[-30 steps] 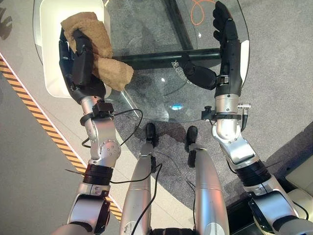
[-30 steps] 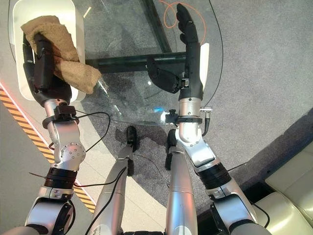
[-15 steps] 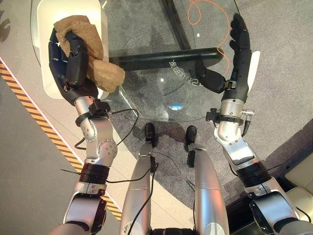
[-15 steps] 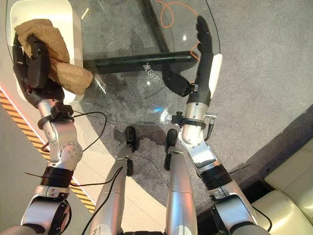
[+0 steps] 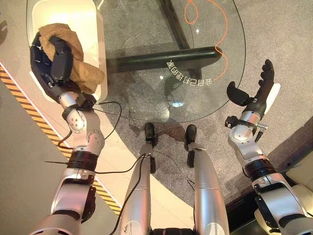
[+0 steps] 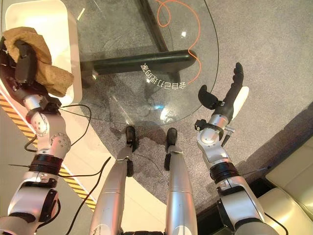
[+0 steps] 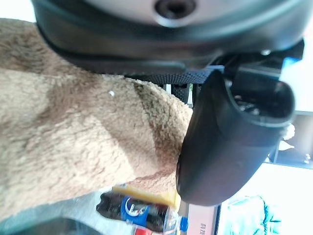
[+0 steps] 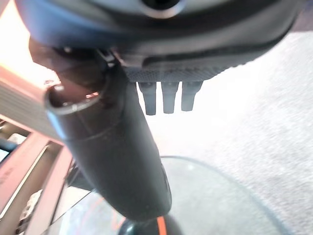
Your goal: Wipe the table with a cloth and put it in the basket.
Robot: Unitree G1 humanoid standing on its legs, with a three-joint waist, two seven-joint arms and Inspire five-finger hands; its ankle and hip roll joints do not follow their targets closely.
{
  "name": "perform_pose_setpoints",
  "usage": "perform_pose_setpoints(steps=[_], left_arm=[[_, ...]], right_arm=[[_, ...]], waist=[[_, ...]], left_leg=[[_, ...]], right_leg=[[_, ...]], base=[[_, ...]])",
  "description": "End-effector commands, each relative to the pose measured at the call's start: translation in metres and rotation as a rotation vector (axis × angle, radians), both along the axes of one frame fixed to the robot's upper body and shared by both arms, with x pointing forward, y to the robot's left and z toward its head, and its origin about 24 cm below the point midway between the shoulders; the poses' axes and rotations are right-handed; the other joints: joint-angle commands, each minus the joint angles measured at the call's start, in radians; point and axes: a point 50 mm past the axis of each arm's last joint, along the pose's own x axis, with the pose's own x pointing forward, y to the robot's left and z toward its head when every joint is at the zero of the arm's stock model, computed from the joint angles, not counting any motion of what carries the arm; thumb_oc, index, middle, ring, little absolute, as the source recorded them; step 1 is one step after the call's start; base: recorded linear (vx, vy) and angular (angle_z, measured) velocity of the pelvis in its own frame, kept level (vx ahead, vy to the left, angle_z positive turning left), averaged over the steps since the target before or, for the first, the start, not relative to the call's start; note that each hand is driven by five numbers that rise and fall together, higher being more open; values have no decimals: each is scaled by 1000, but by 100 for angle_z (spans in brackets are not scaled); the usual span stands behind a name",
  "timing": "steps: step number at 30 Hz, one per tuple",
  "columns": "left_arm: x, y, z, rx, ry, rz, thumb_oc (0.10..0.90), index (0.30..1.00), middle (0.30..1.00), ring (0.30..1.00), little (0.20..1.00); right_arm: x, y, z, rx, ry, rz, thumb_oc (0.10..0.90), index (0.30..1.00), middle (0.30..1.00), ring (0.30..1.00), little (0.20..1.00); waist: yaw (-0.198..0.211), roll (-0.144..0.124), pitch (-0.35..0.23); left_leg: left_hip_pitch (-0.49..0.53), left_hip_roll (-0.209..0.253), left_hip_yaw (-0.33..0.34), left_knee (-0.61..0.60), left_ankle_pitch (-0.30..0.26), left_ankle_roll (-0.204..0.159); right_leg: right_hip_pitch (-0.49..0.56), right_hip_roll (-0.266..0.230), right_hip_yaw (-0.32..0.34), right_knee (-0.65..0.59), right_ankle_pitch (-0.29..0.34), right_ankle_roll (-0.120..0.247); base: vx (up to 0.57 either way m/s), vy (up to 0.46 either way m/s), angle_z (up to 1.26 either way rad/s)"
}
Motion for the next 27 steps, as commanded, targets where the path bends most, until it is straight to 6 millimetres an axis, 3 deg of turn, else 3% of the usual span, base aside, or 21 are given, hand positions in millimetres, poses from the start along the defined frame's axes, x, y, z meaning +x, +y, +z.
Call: perform_pose_setpoints(steps=[1, 7, 16, 27], left_arm=[[-27, 26, 86, 117, -331, 189, 100, 300, 300, 300, 200], [-24, 39, 107, 150, -277, 266, 100, 300, 300, 300, 200], [-18, 47, 117, 208, -179, 363, 100, 300, 300, 300, 200], [-9, 56, 114, 253, -34, 450, 100, 300, 300, 300, 200]], right_arm=[[-4, -25, 23, 21, -132, -86, 800, 900, 900, 900, 900], [-11, -56, -10, 65, -15, -164, 800, 900, 900, 900, 900], [-20, -73, -35, 116, 85, -212, 800, 900, 900, 900, 900], [-28, -83, -57, 122, 223, -265, 800, 900, 900, 900, 900]], waist=[[-3, 12, -28], [-9, 13, -28], [-15, 4, -28], [-25, 0, -28]], left_leg=[[25, -44, 41, 75, -131, 29], [15, -36, 43, 90, -141, 33], [11, -32, 44, 100, -149, 36], [11, -26, 49, 104, -148, 35]], right_leg=[[63, 54, -26, -89, -26, 17], [56, 59, -24, -79, -31, 16], [56, 63, -23, -82, -27, 16], [56, 67, -21, -80, -25, 15]], base=[[0, 0, 0], [0, 0, 0], [-1, -2, 2], [0, 0, 0]])
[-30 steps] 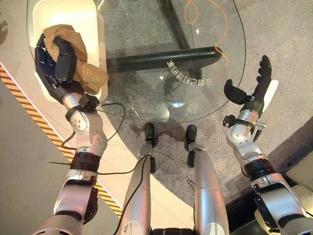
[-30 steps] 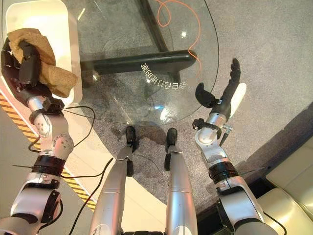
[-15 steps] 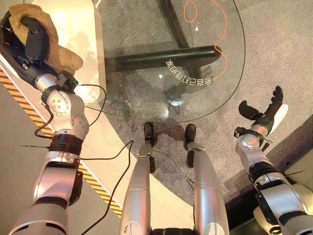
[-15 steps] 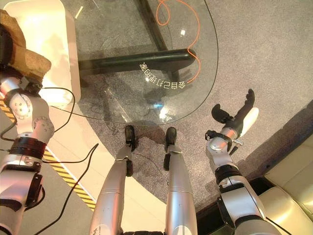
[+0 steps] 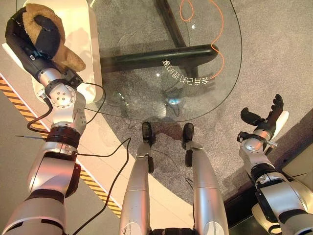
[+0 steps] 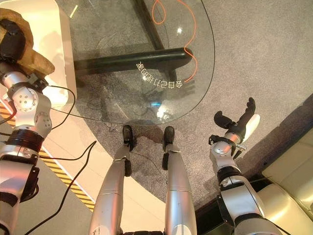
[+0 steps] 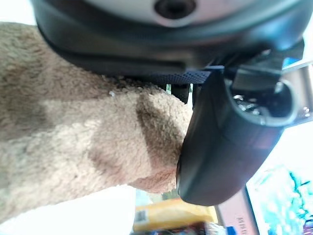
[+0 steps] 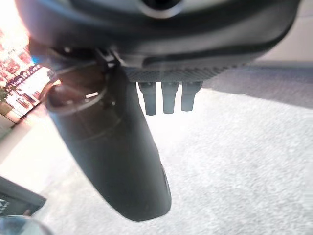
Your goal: Wipe the table with a cloth and put it in the basket.
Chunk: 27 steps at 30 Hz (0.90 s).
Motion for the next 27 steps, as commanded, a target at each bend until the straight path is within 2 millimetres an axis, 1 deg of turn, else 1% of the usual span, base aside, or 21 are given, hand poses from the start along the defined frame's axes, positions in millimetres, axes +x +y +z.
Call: perform_pose_setpoints(steps=[1, 4, 8, 16, 21, 27], left_arm=[[-33, 33, 79, 96, -255, 180, 100, 300, 300, 300, 200], [-31, 37, 75, 115, -185, 235, 100, 300, 300, 300, 200], [-28, 45, 71, 132, -90, 318, 100, 300, 300, 300, 200], [-24, 54, 64, 187, 74, 421, 100, 300, 300, 300, 200], [-22, 58, 62, 199, 148, 444, 100, 300, 300, 300, 200], [-19, 56, 62, 223, 178, 442, 100, 300, 300, 300, 200]], right_arm=[[-12, -28, 4, 7, -24, -104, 800, 900, 900, 900, 900], [-17, -32, -2, 19, 8, -124, 800, 900, 900, 900, 900], [-19, -34, -6, 21, 28, -130, 800, 900, 900, 900, 900], [-16, -31, -2, 9, 18, -111, 800, 900, 900, 900, 900], [-12, -30, 3, 0, 4, -100, 800, 900, 900, 900, 900], [-11, -27, 3, 3, -1, -99, 800, 900, 900, 900, 900]], waist=[[1, 0, -29], [-2, -4, -29], [-6, -8, -29], [-13, -20, -29], [-16, -24, -29], [-16, -28, -29]], left_leg=[[29, -35, 59, 103, -148, 37], [23, -32, 59, 107, -150, 37], [18, -29, 58, 111, -149, 36], [11, -25, 58, 113, -147, 33], [2, -25, 60, 112, -144, 32], [-3, -24, 60, 108, -142, 32]], right_leg=[[55, 63, -1, -60, -31, 19], [51, 65, 0, -57, -31, 19], [46, 66, 3, -55, -29, 19], [44, 69, 4, -62, -23, 21], [35, 71, 6, -67, -18, 21], [30, 71, 4, -71, -12, 24]], base=[[0, 0, 0], [0, 0, 0], [0, 0, 0], [0, 0, 0], [0, 0, 0], [0, 0, 0]])
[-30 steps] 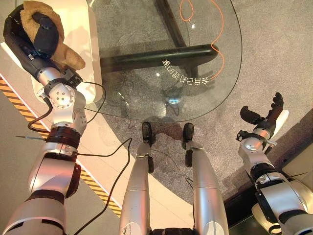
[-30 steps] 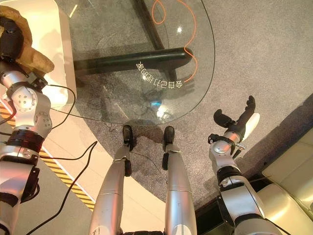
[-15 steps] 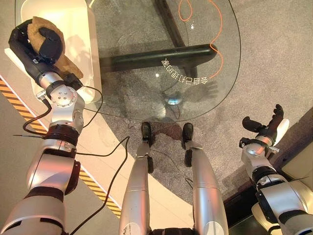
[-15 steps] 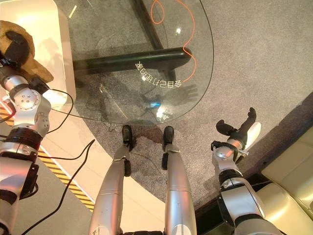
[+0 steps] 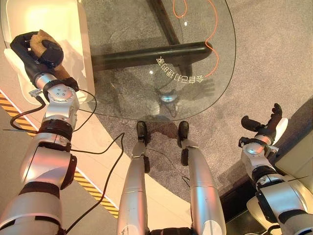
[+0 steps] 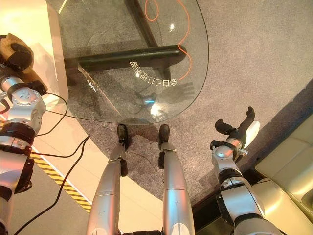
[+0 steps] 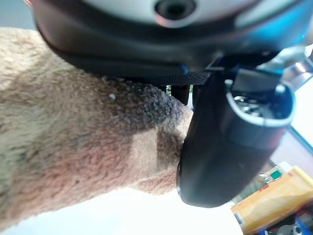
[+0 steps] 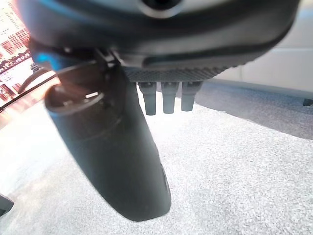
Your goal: Wipe the table with a cloth and put it in the basket.
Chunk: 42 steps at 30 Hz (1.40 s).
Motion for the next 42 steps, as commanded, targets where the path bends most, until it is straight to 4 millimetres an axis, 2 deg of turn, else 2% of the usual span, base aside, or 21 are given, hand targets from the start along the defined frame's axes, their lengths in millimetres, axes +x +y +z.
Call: perform_pose_setpoints(steps=[1, 9, 10, 11, 12, 13, 36, 40, 42], left_arm=[[-28, 34, 73, 129, -201, 175, 100, 300, 300, 300, 200], [-25, 31, 76, 167, -156, 166, 100, 300, 300, 300, 200], [-25, 31, 76, 172, -155, 162, 149, 342, 342, 342, 249], [-25, 31, 76, 173, -152, 161, 292, 465, 465, 465, 392], [-25, 30, 76, 168, -150, 164, 756, 862, 862, 862, 856], [-24, 30, 76, 167, -151, 165, 800, 900, 900, 900, 900], [-22, 22, 74, 169, -175, 152, 800, 900, 900, 900, 900], [-22, 22, 71, 151, -175, 132, 800, 900, 900, 900, 900], [-21, 24, 63, 123, -161, 119, 800, 900, 900, 900, 900]], right_arm=[[-7, -22, 13, -9, -64, -88, 800, 900, 900, 900, 900], [-7, -22, 14, -9, -73, -84, 800, 900, 900, 900, 900], [-7, -22, 14, -13, -75, -83, 800, 900, 900, 900, 900], [-6, -22, 15, -14, -75, -82, 800, 900, 900, 900, 900], [-6, -21, 14, -13, -77, -81, 800, 900, 900, 900, 900], [-6, -21, 14, -12, -78, -82, 800, 900, 900, 900, 900], [-5, -17, 14, -11, -89, -86, 800, 900, 900, 900, 900], [-8, -17, 9, -6, -73, -80, 800, 900, 900, 900, 900], [-11, -14, 1, 2, -55, -72, 800, 900, 900, 900, 900]], waist=[[12, 1, -29], [11, 0, -29], [11, 0, -29], [11, 0, -29], [10, 0, -29], [11, 0, -29], [16, 2, -29], [16, 2, -29], [16, 2, -29]], left_leg=[[17, -27, 62, 108, -142, 32], [8, -27, 63, 107, -138, 31], [7, -26, 63, 107, -138, 31], [6, -26, 63, 106, -137, 30], [4, -26, 63, 106, -137, 30], [3, -26, 63, 106, -136, 30], [0, -28, 59, 111, -137, 30], [19, -30, 56, 107, -141, 32], [45, -35, 54, 98, -141, 33]], right_leg=[[44, 67, 6, -61, -14, 23], [36, 65, 6, -67, -4, 26], [35, 65, 7, -68, -4, 26], [34, 65, 7, -69, -3, 26], [32, 65, 7, -68, -2, 26], [31, 64, 7, -68, -1, 26], [29, 61, 4, -68, 1, 27], [44, 64, 7, -69, -1, 28], [66, 69, 8, -78, 3, 31]], base=[[0, 0, 0], [0, 0, 0], [0, 0, 0], [0, 0, 0], [0, 0, 0], [0, 0, 0], [0, 0, 0], [-1, -32, 0], [-3, -51, 0]])
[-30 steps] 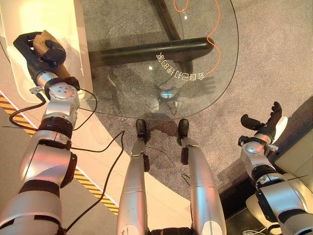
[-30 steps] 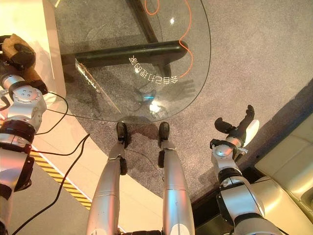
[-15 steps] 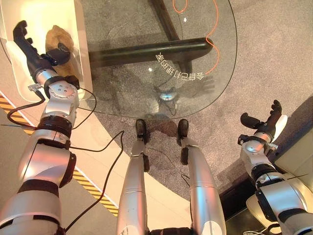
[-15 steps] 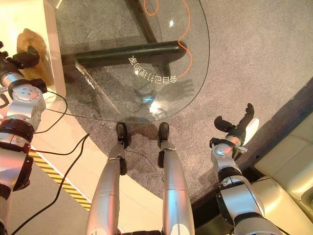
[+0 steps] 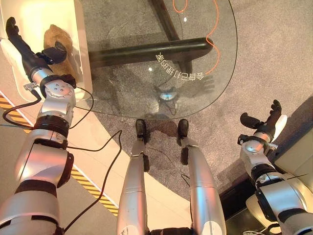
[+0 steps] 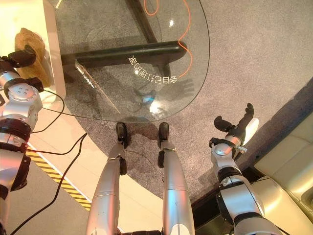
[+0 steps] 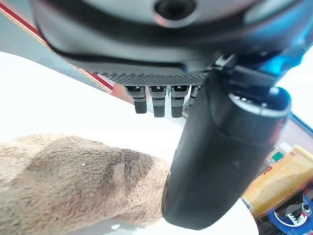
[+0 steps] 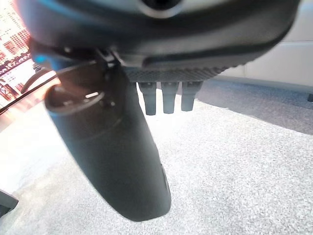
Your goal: Wipe the table with a cloth and put it in the basket.
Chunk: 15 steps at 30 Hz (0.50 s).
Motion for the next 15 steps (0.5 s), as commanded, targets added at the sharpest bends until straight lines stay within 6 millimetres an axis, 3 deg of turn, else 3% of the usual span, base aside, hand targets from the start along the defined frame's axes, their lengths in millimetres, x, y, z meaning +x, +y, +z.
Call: perform_pose_setpoints(steps=[1, 4, 7, 9, 10, 15], left_arm=[[-22, 25, 43, 7, -199, 78, 800, 900, 900, 900, 900], [-26, 34, 27, -46, -202, 68, 800, 900, 900, 900, 900], [-38, 55, -4, -127, -187, 52, 800, 900, 900, 900, 900], [-40, 58, -10, -139, -185, 51, 800, 900, 900, 900, 900], [-47, 67, -33, -154, -136, 40, 800, 900, 900, 900, 900], [-79, 96, -85, -208, -14, 54, 800, 900, 900, 900, 900]], right_arm=[[-17, -16, -10, 1, -15, -81, 800, 900, 900, 900, 900], [-22, -11, -21, -4, 22, -63, 800, 900, 900, 900, 900], [-35, -7, -48, 25, 133, -21, 800, 900, 900, 900, 900], [-38, -7, -52, 27, 153, -10, 800, 900, 900, 900, 900], [-50, -10, -68, 39, 230, 9, 800, 900, 900, 900, 900], [-94, -25, -106, 97, 385, 37, 800, 900, 900, 900, 900]], waist=[[17, 5, -28], [20, 4, -28], [30, 3, -35], [30, 4, -38], [37, 5, -81], [59, 9, -202]], left_leg=[[96, -42, 54, 74, -140, 33], [156, -46, 58, 41, -131, 29], [296, -55, 67, -39, -111, 18], [316, -55, 67, -54, -108, 17], [374, -56, 72, -100, -99, 12], [539, -53, 79, -234, -78, 9]], right_leg=[[109, 67, 9, -88, -2, 36], [169, 64, 6, -119, 6, 45], [315, 48, -9, -197, 20, 63], [335, 47, -10, -210, 23, 65], [393, 36, -16, -258, 32, 71], [565, 11, -22, -364, 44, 85]], base=[[-4, -55, 1], [-8, -54, 0], [1, -42, -8], [48, -14, -15], [70, -32, -14], [149, -24, -9]])
